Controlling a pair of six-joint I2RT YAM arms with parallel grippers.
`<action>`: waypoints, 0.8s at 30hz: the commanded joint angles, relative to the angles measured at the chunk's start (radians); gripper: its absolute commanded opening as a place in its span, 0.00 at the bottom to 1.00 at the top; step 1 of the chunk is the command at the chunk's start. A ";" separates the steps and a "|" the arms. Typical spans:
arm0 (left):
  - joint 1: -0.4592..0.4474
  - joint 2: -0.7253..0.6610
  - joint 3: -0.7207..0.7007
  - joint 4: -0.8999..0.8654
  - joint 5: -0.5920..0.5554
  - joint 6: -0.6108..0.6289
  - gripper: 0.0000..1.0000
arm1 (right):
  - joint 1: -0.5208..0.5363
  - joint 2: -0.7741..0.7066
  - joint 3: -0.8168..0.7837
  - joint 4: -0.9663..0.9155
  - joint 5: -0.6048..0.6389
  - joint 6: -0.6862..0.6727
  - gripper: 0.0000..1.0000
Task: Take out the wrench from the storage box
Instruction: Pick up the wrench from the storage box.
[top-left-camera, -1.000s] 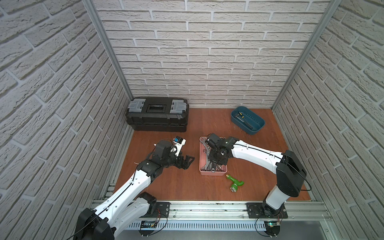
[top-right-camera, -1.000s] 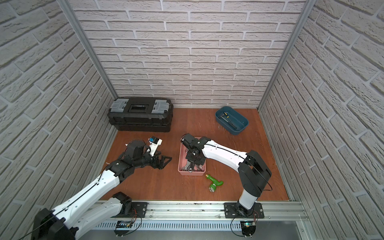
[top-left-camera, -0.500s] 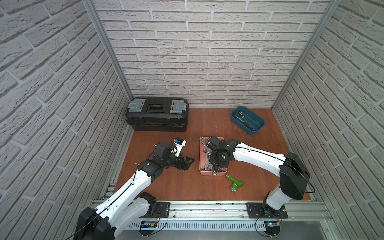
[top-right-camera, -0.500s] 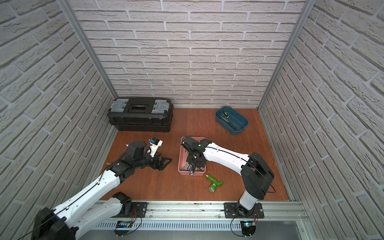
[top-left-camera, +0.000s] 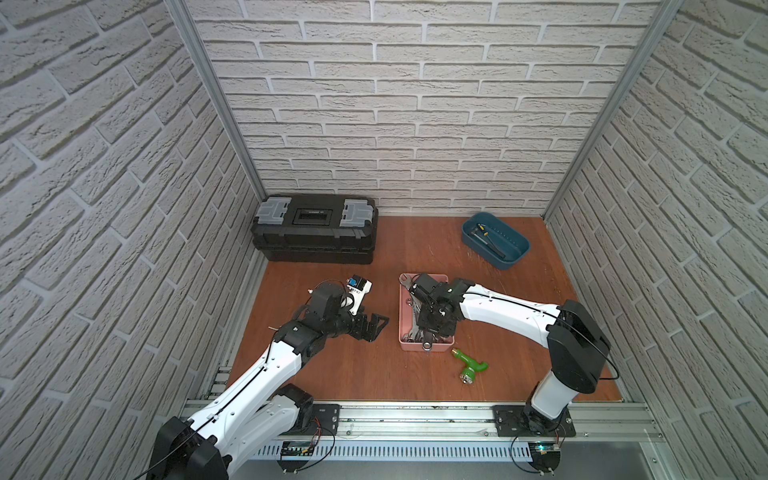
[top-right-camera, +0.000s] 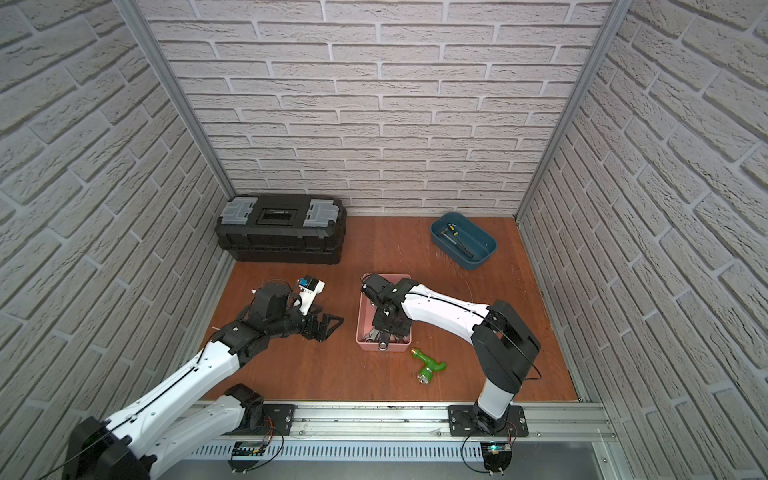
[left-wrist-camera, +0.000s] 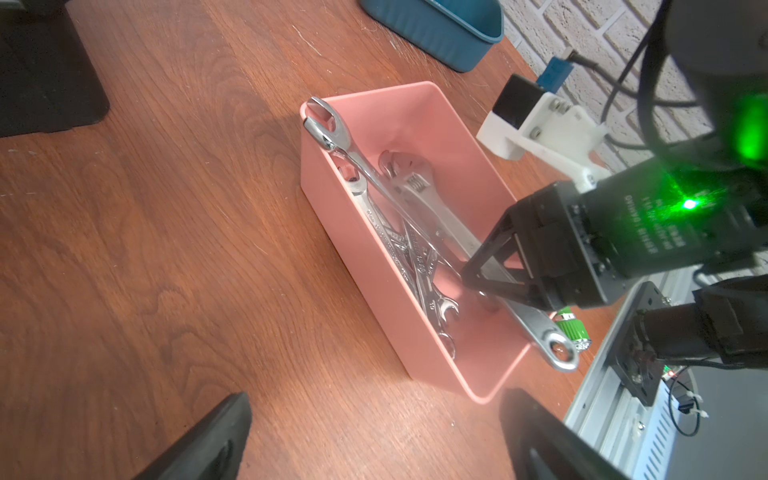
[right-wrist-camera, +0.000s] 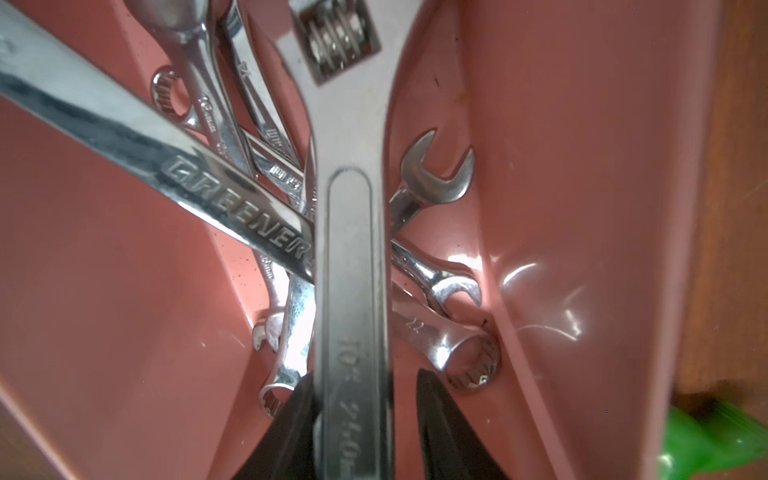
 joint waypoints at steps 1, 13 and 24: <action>-0.004 -0.005 -0.017 0.014 0.001 0.009 0.98 | -0.029 0.003 0.026 -0.022 0.019 -0.017 0.48; -0.004 -0.001 -0.021 0.013 0.003 0.010 0.98 | -0.122 0.083 0.066 0.049 -0.005 -0.060 0.45; -0.004 0.005 -0.021 0.014 -0.003 0.010 0.98 | -0.155 0.197 0.142 0.026 -0.005 -0.073 0.41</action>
